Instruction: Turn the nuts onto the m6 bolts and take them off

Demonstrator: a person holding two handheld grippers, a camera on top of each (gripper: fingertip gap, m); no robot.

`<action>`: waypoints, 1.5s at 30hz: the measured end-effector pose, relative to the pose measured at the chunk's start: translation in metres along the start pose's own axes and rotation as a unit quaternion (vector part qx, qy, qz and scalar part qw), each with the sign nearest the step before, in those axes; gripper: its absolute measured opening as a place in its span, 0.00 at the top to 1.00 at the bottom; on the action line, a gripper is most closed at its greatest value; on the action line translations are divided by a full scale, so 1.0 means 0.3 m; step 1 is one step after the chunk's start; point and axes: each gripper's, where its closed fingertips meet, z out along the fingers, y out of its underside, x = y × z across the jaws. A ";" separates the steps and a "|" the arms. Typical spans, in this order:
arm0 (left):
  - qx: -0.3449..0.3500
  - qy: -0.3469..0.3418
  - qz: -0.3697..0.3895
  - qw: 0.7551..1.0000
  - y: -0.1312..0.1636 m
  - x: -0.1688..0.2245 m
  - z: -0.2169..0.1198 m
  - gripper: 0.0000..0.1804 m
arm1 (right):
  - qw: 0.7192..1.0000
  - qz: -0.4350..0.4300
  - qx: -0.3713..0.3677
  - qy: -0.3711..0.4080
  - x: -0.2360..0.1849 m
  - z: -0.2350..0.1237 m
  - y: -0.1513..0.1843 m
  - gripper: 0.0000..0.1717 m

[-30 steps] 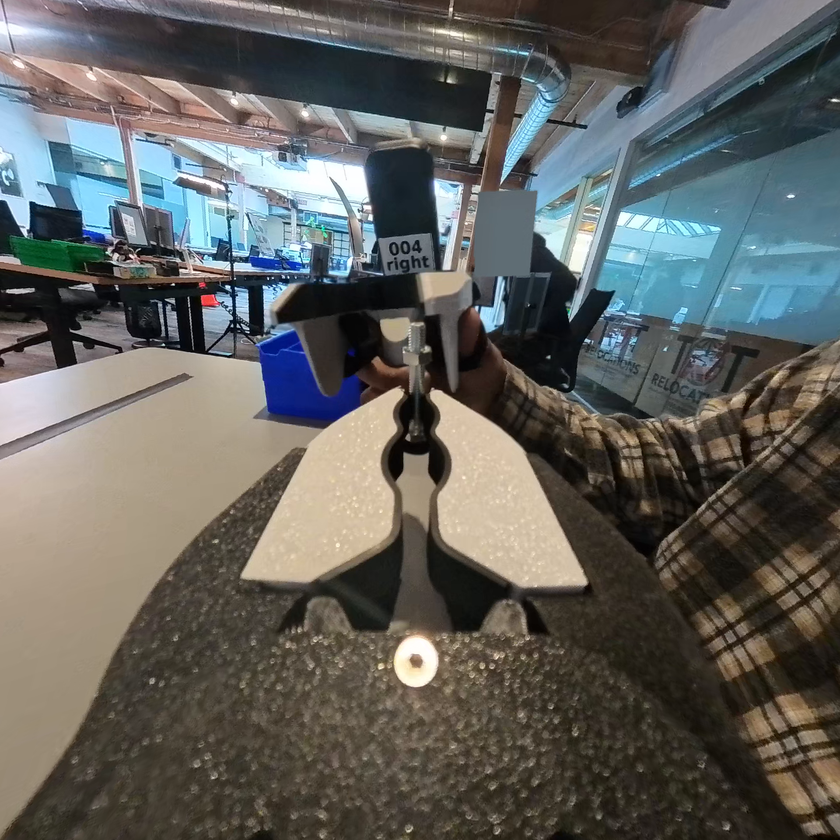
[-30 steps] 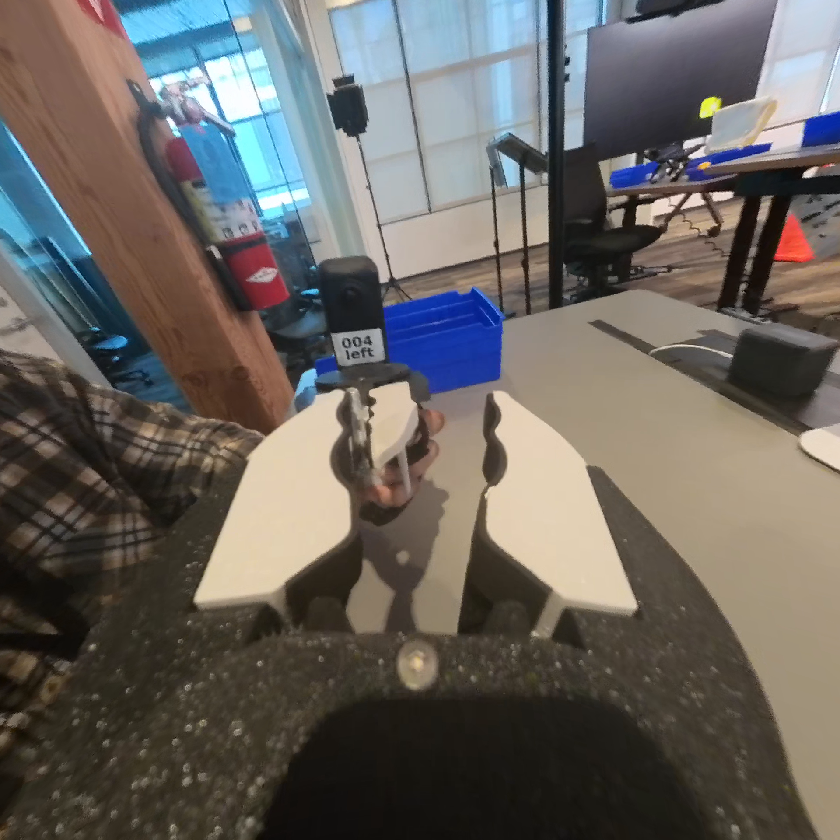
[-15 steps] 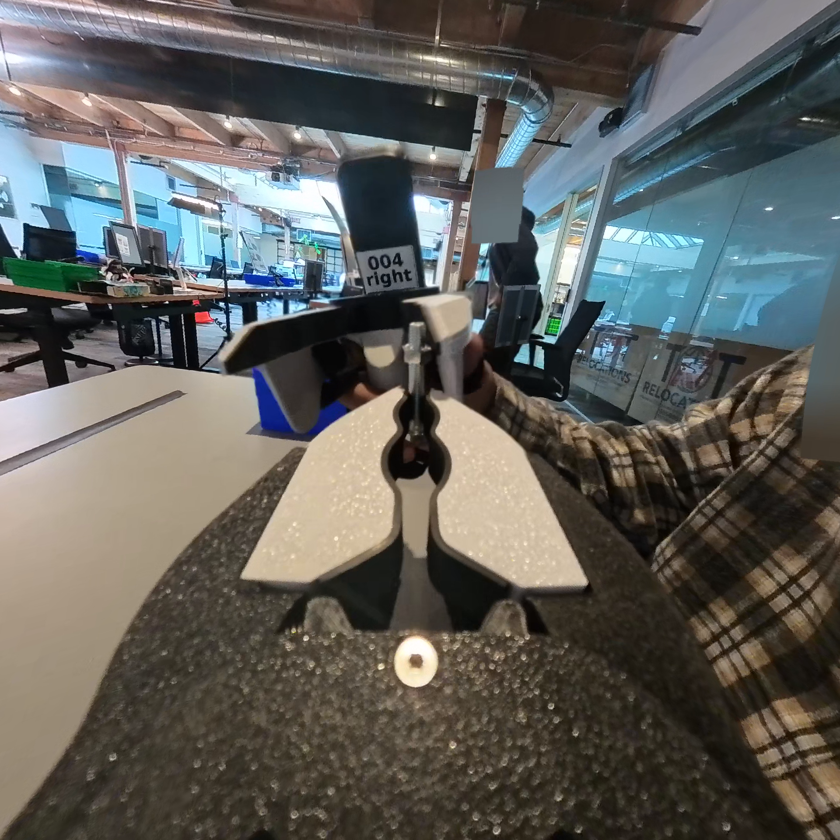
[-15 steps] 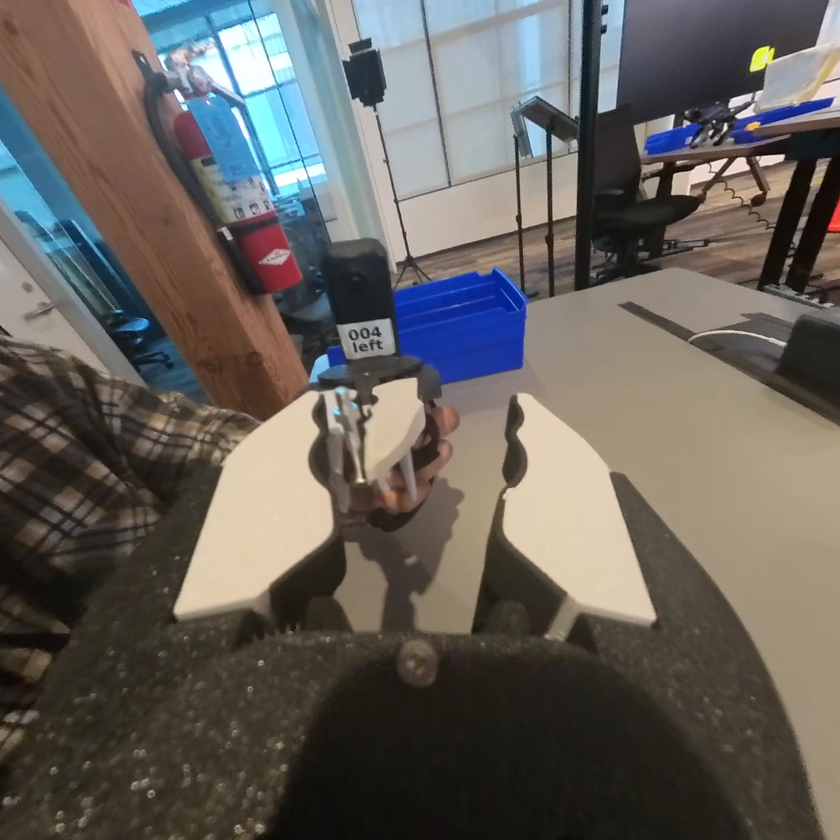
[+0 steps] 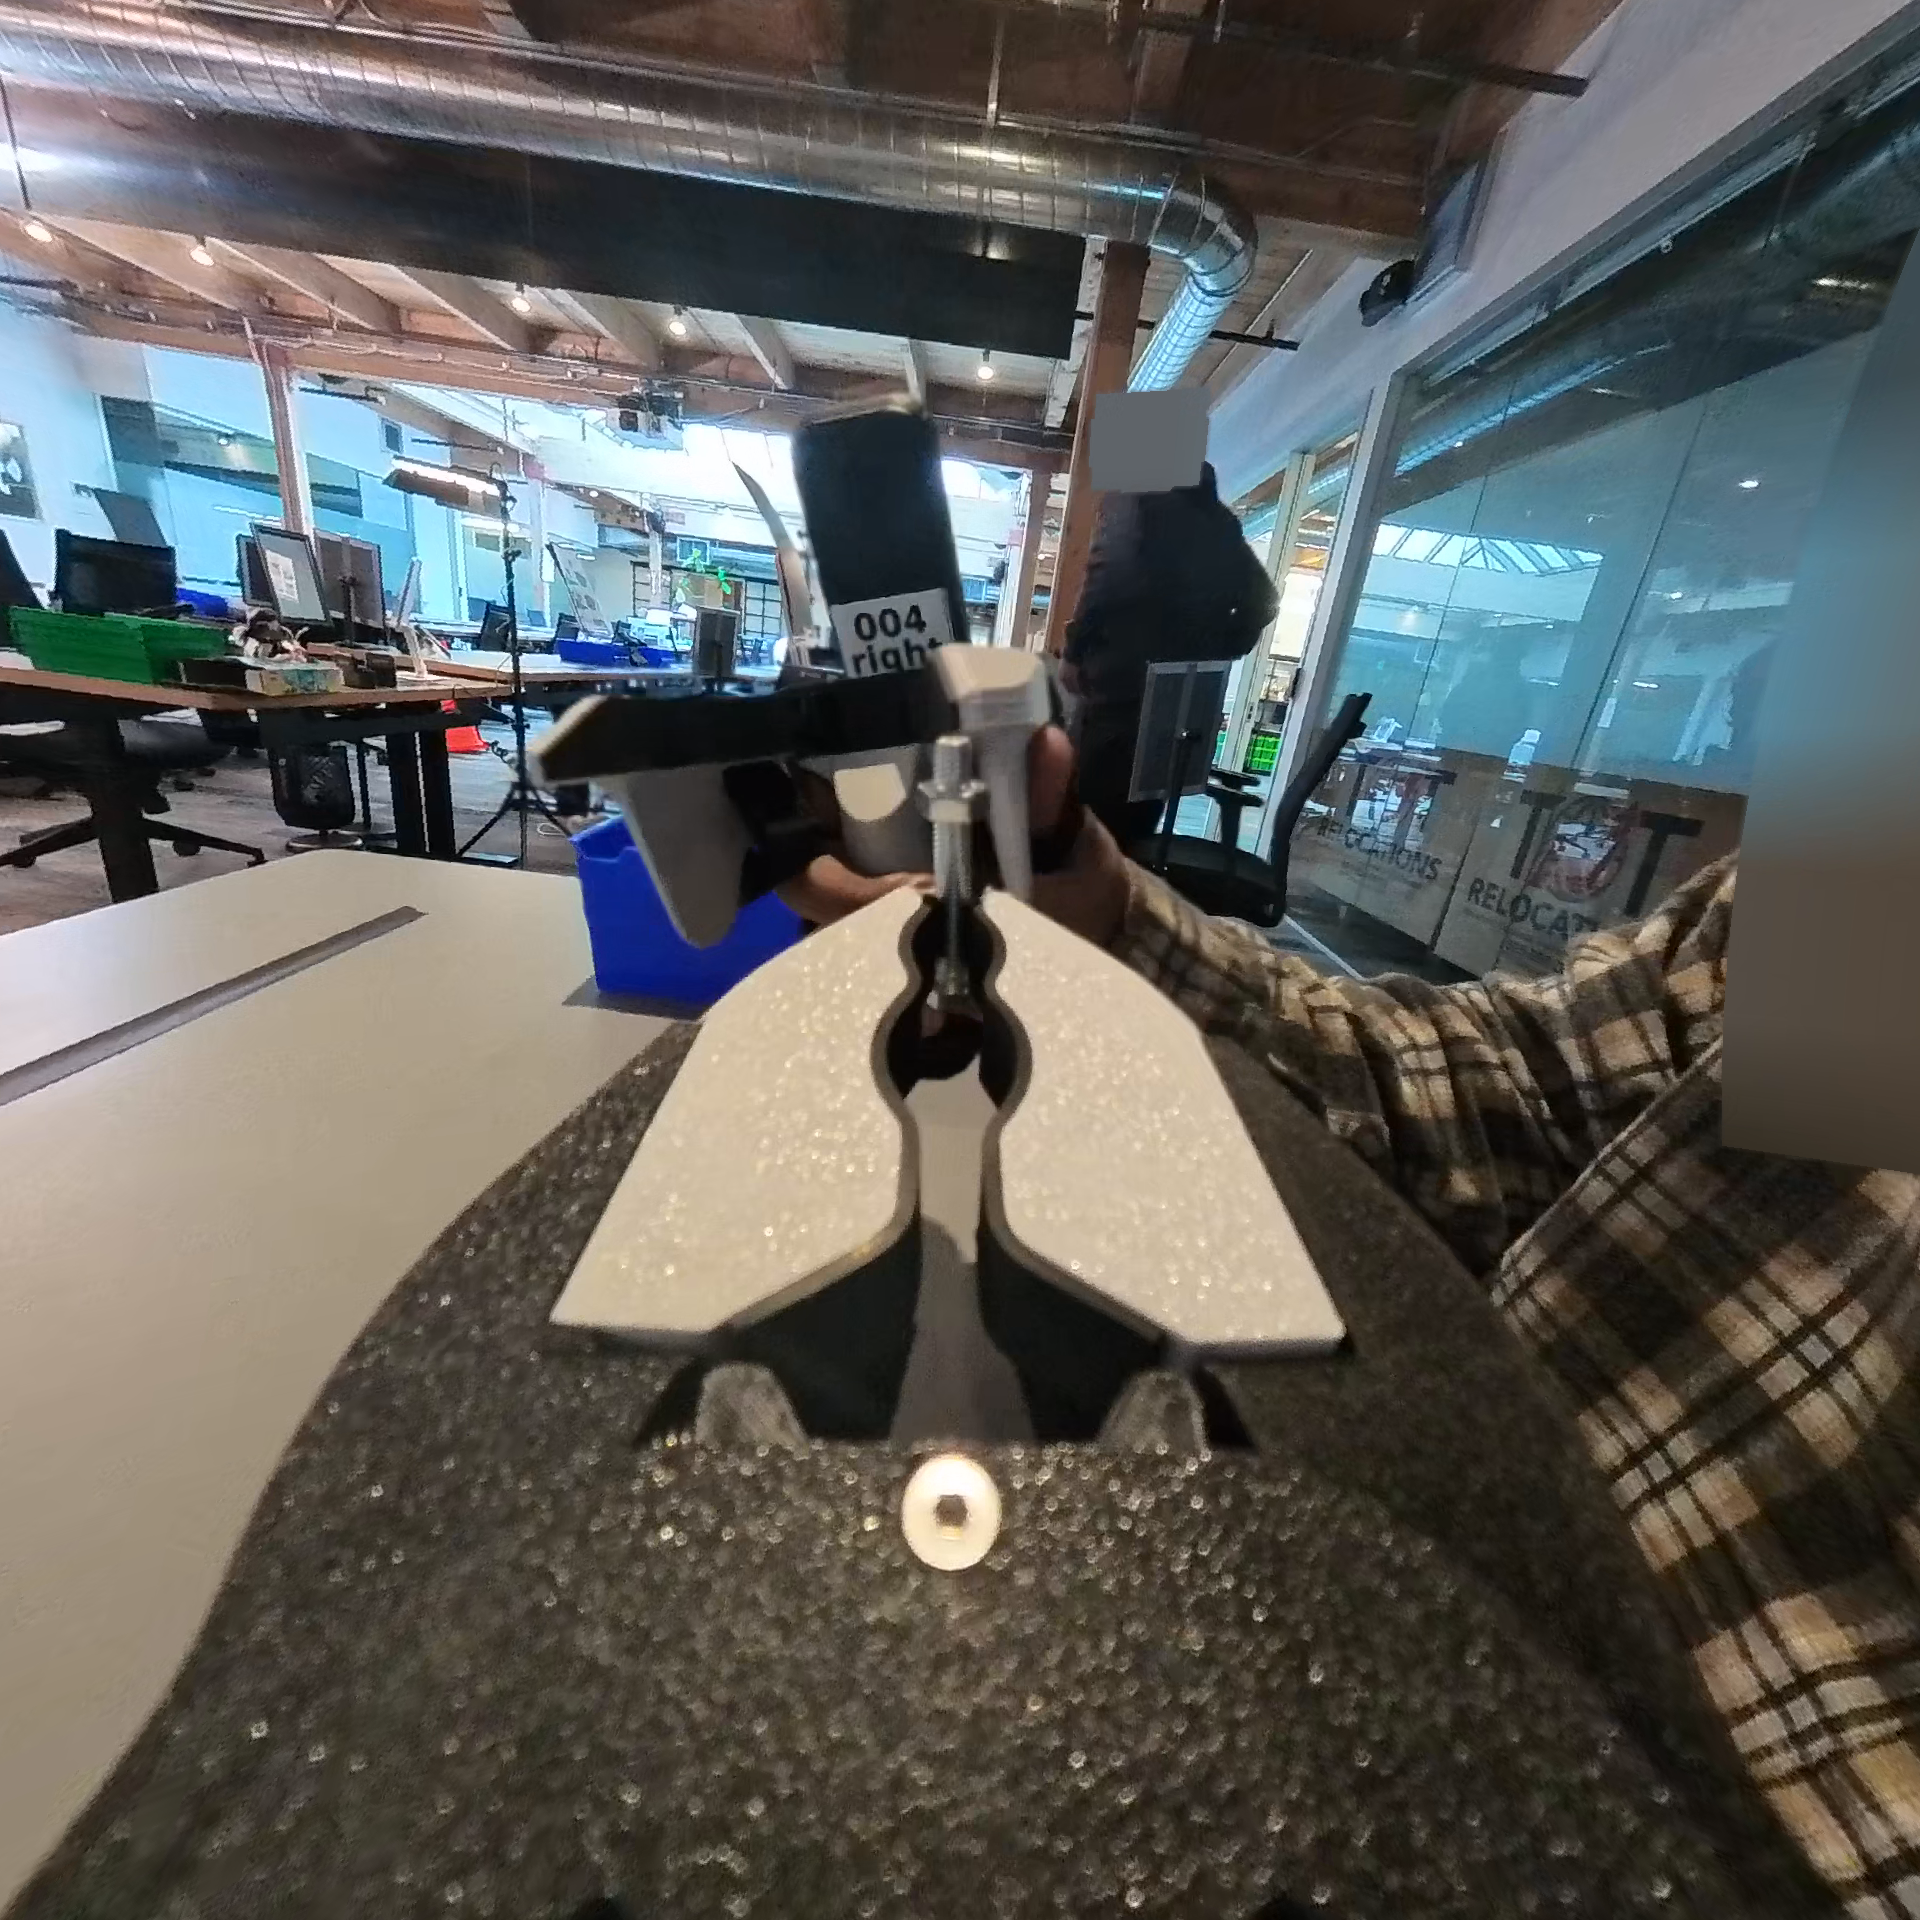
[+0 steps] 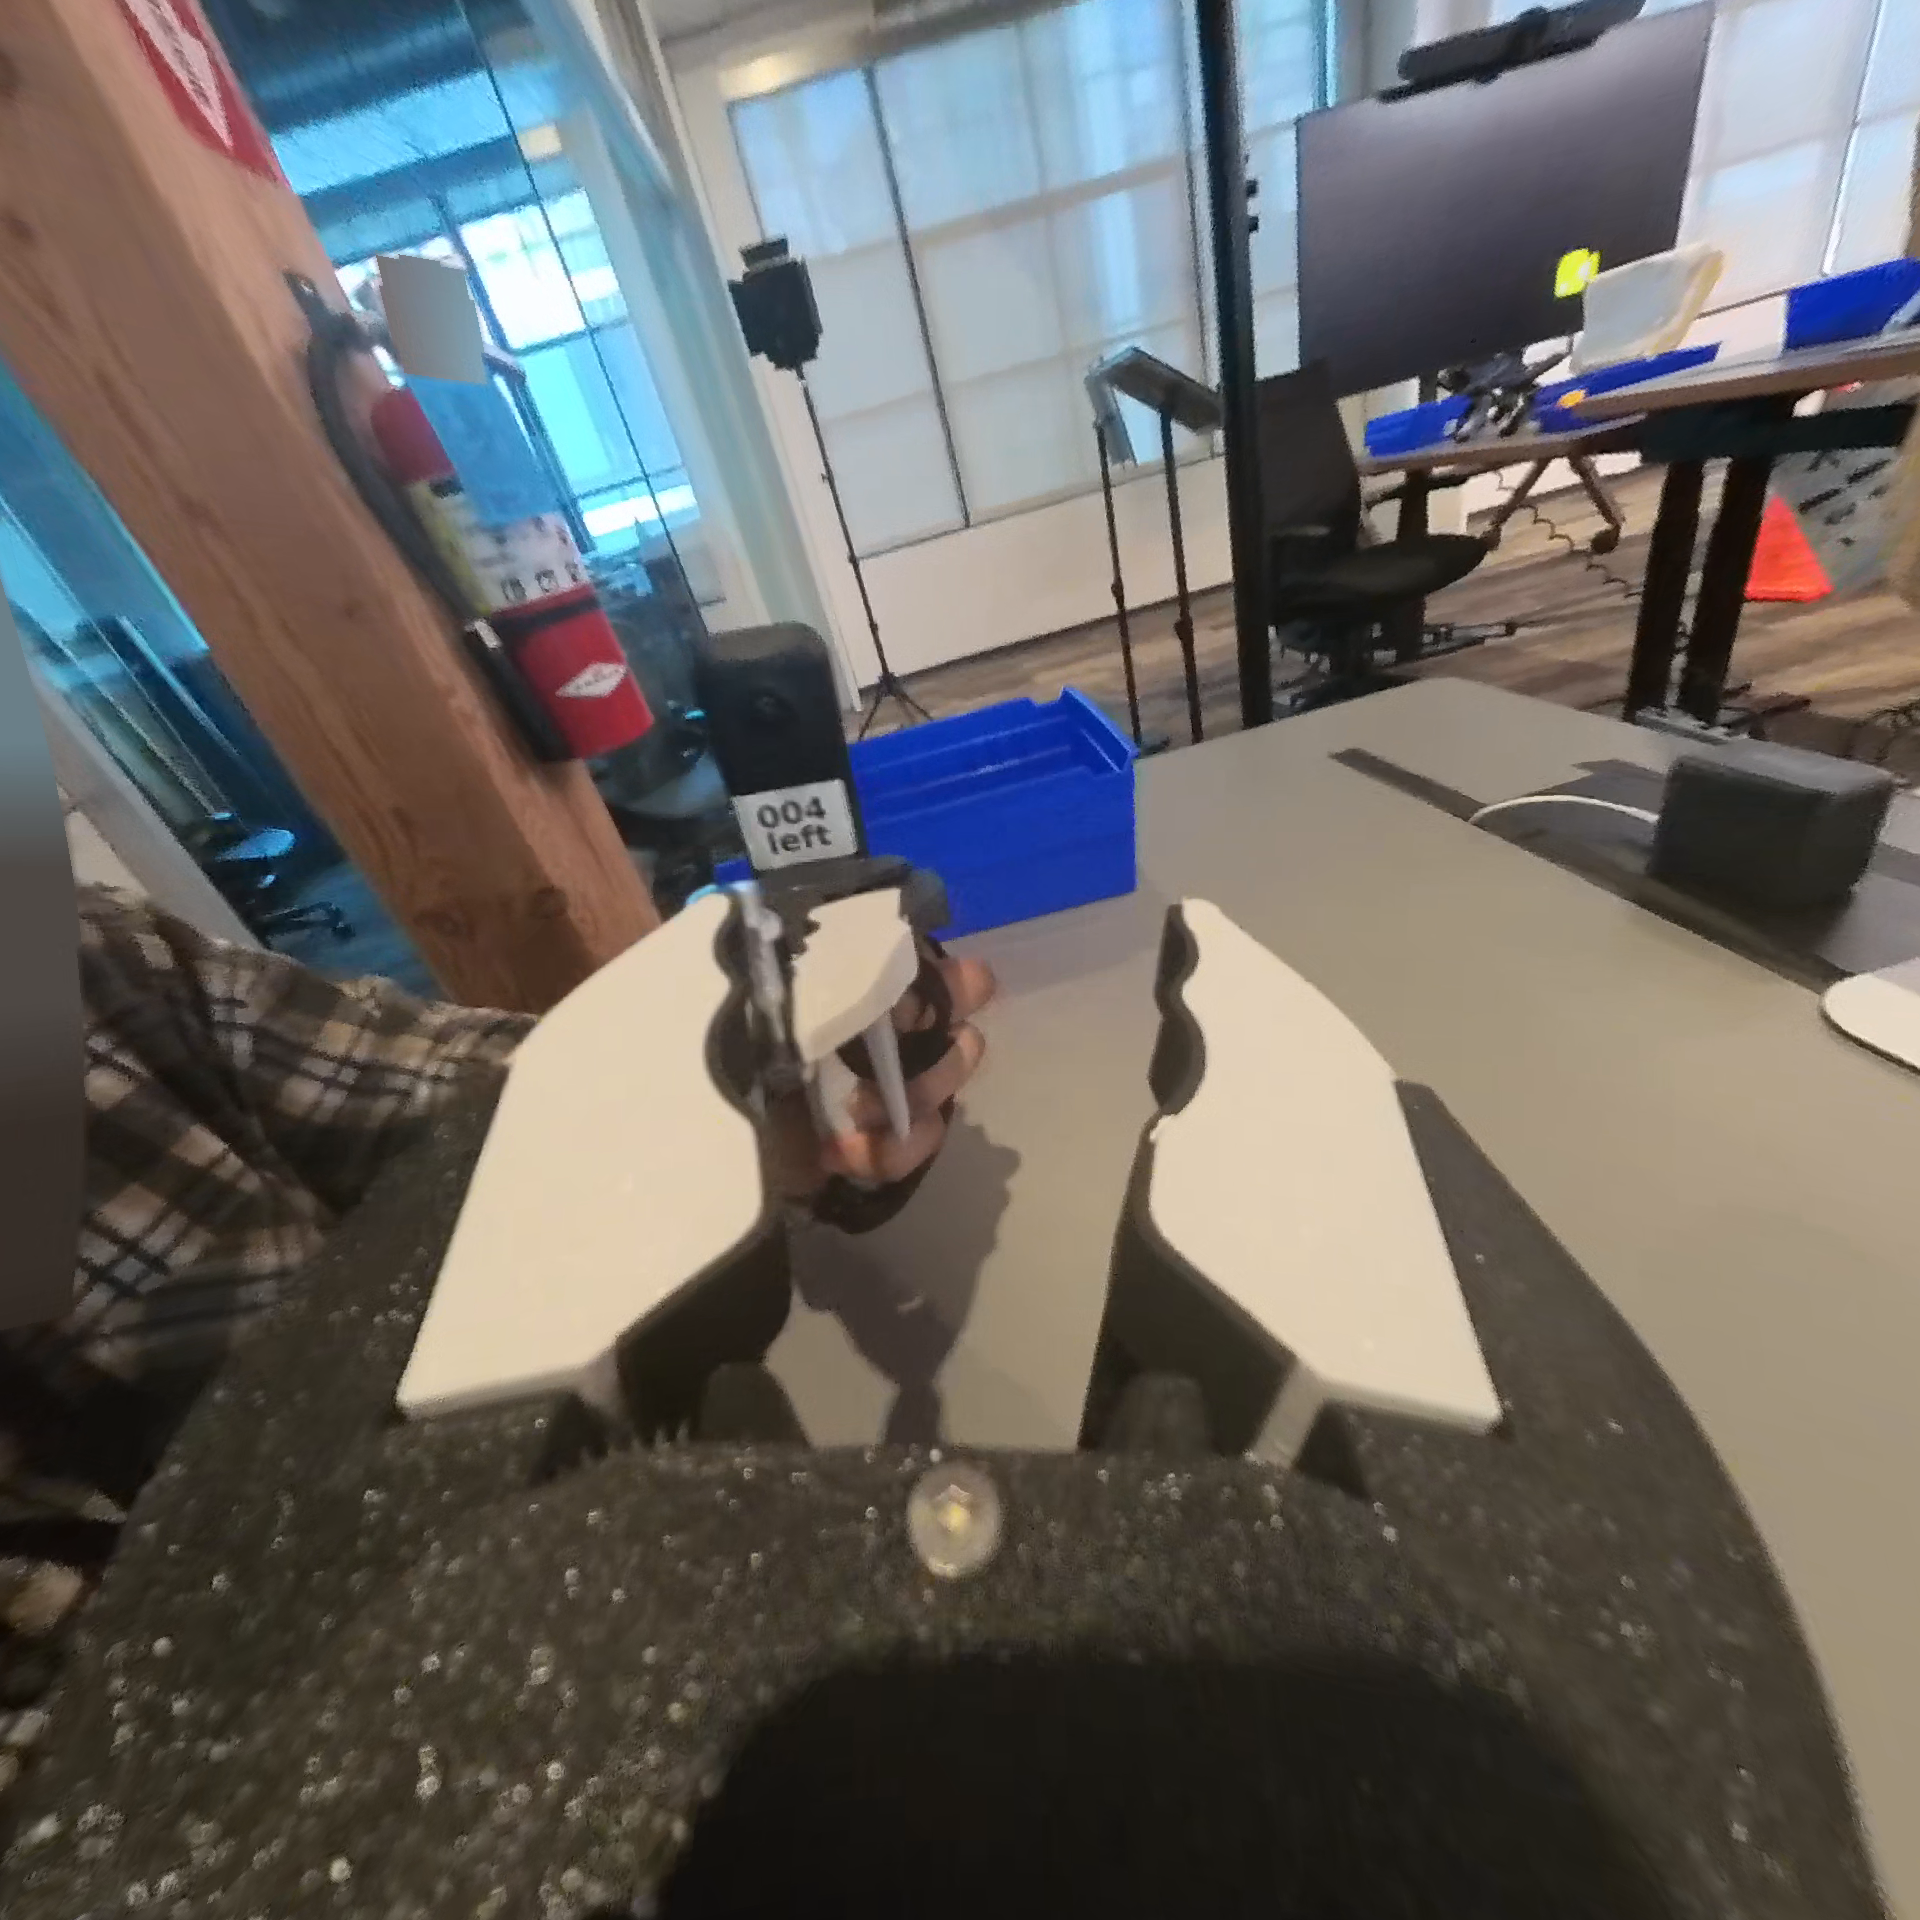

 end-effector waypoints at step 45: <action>-0.017 -0.002 0.009 1.000 0.022 0.006 0.013 0.98 | 0.998 -0.051 -0.046 -0.003 -0.030 0.040 0.031 0.55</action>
